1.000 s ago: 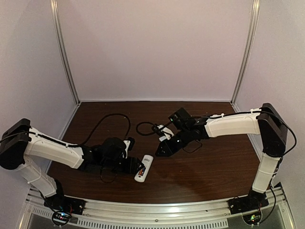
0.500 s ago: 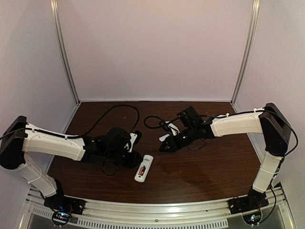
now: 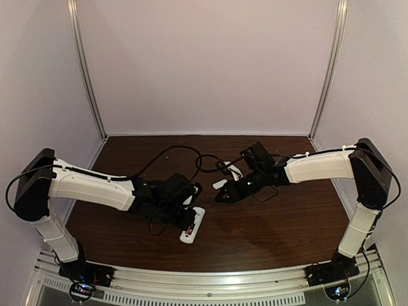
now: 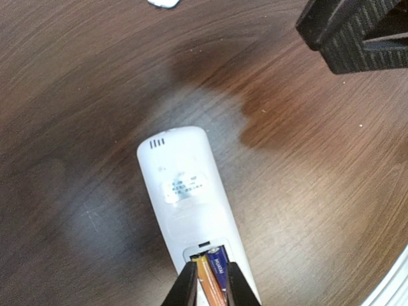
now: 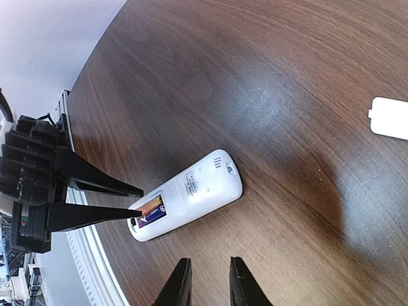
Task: Load the batteries into the remote control
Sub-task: Press the battery in the battery compartment.
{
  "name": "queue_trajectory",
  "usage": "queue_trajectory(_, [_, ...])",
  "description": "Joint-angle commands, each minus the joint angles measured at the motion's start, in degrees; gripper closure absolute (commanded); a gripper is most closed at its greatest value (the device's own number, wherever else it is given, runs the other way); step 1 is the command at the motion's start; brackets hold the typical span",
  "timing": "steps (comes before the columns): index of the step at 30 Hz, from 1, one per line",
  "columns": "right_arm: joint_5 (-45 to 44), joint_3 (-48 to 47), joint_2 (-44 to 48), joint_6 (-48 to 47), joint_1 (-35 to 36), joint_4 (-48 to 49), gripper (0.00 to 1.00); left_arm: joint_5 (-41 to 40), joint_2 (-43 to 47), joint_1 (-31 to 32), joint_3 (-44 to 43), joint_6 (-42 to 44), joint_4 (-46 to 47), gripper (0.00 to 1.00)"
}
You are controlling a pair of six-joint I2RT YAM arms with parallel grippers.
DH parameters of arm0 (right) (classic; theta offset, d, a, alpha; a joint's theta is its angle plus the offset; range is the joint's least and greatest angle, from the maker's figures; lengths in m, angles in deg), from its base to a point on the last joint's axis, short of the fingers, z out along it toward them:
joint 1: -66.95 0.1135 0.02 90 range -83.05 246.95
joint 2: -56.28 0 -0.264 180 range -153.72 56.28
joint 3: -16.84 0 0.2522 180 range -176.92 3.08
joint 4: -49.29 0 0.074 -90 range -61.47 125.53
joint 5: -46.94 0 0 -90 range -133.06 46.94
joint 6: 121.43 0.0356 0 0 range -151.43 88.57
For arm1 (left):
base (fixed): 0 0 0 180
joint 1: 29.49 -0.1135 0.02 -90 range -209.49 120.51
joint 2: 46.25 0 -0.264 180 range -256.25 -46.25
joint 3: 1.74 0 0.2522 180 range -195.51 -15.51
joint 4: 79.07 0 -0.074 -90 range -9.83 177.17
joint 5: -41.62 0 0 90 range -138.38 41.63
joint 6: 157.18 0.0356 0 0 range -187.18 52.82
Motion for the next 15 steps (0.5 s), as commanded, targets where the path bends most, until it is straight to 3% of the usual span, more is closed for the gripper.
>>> queue_trajectory(1, [0.7,1.0,1.9,-0.2,-0.6,0.7,0.77,-1.3,-1.3,0.2,-2.3,1.1,-2.7,0.82])
queue_trajectory(15, [1.3,1.3,1.4,-0.4,-0.8,1.1,0.78,-0.3,-4.0,0.5,-4.3,2.0,-3.5,0.84])
